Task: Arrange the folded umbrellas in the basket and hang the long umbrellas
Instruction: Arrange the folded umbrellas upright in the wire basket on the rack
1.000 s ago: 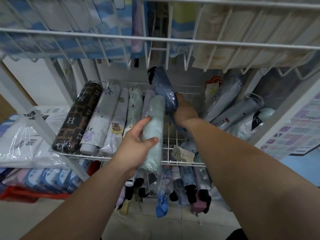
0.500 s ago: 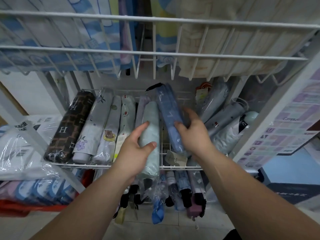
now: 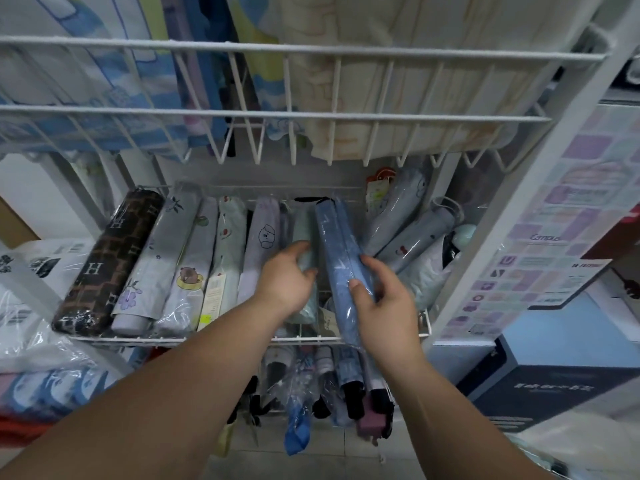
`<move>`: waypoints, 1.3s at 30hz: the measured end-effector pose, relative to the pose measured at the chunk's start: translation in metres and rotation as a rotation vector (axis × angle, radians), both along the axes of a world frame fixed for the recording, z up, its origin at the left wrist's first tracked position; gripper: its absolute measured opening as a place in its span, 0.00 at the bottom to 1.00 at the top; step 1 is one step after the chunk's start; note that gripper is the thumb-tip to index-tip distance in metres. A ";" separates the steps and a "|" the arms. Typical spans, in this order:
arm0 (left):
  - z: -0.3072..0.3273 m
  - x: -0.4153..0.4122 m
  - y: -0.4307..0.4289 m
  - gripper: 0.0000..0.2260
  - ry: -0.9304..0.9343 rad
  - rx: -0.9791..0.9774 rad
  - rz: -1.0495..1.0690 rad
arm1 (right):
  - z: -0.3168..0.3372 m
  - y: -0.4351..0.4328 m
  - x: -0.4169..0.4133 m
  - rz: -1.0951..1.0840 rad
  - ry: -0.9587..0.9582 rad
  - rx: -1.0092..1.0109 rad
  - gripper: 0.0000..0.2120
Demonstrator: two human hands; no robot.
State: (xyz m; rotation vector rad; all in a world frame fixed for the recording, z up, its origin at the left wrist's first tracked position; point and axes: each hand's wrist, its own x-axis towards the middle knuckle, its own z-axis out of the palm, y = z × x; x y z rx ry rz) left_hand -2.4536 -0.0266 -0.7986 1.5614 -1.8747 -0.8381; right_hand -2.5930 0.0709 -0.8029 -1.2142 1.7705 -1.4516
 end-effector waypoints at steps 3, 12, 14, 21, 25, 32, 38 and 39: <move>-0.009 -0.011 -0.008 0.20 -0.317 0.063 -0.113 | -0.002 -0.002 0.001 -0.010 -0.055 0.002 0.16; 0.013 0.012 0.014 0.25 -1.090 -0.285 -0.315 | 0.000 0.000 -0.002 -0.016 0.013 0.038 0.16; 0.010 0.024 0.015 0.28 -1.140 -0.342 -0.313 | 0.002 0.000 0.000 -0.015 0.042 0.044 0.16; 0.001 0.074 0.018 0.28 -0.813 -0.293 -0.245 | 0.006 -0.012 0.010 0.024 0.187 0.092 0.17; -0.003 0.089 0.022 0.28 -0.536 -0.311 -0.144 | 0.012 -0.027 0.030 0.027 0.164 0.069 0.17; -0.015 0.106 0.020 0.29 -0.426 -0.240 -0.191 | 0.009 -0.059 0.045 0.177 0.370 0.303 0.27; -0.026 0.108 0.019 0.31 -0.359 -0.234 -0.192 | 0.001 -0.057 0.060 0.278 0.407 0.313 0.33; -0.025 0.108 0.019 0.30 -0.371 -0.237 -0.196 | -0.001 -0.058 0.063 0.268 0.439 0.312 0.32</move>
